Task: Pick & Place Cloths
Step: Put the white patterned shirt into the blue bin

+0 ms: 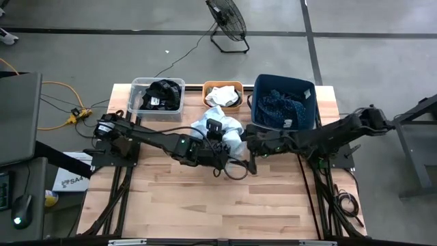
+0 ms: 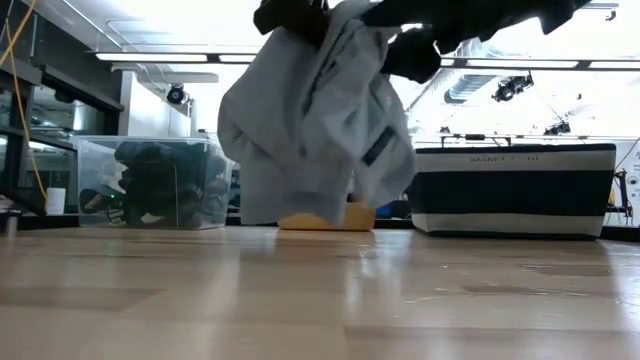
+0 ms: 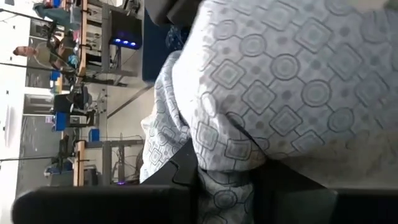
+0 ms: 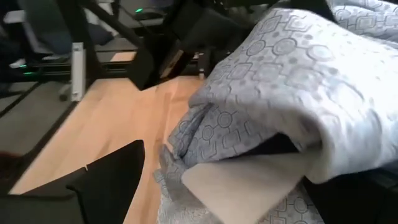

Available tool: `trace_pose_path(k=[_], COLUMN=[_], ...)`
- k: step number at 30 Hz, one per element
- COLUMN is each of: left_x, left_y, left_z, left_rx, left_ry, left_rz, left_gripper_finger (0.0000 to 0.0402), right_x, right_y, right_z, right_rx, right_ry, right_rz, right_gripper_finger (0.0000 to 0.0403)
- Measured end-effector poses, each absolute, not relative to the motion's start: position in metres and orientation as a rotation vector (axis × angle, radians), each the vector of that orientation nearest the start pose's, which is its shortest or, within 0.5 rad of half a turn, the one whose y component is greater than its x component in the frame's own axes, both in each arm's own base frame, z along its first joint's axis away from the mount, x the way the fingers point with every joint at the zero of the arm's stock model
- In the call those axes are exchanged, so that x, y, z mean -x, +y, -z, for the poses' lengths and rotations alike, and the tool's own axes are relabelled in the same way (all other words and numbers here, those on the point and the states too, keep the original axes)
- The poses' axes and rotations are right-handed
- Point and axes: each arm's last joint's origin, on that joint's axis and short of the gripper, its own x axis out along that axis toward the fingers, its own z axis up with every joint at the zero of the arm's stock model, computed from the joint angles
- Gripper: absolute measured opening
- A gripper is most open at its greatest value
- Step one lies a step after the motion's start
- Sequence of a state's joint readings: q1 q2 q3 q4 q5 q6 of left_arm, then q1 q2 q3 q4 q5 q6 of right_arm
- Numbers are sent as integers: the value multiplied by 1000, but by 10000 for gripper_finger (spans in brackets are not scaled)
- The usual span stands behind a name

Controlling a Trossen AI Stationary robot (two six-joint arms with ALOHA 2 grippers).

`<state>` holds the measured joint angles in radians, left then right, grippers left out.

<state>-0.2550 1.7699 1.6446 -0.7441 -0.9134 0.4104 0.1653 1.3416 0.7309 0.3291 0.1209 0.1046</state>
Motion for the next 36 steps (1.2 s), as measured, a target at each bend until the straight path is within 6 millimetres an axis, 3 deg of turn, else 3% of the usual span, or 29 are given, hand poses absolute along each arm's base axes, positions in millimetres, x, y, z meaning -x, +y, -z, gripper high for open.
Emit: trace_pose_path(k=[10, 29, 32, 36], left_x=[-379, -383, -383, -383], left_y=[-76, -81, -81, -81], left_z=[-332, -335, -335, -335], left_rx=[-776, -613, -613, -612], left_ry=[766, 683, 683, 683], left_rz=[-405, -340, -339, -334], left_gripper_finger=[68, 55, 55, 55], right_x=[-302, -309, -309, -309], right_y=[50, 40, 40, 41], right_z=[-222, -233, -234, -233], right_rx=[61, 83, 88, 96], right_ry=[236, 72, 65, 70], right_rz=[197, 350, 326, 321], right_gripper_finger=[399, 397, 380, 323])
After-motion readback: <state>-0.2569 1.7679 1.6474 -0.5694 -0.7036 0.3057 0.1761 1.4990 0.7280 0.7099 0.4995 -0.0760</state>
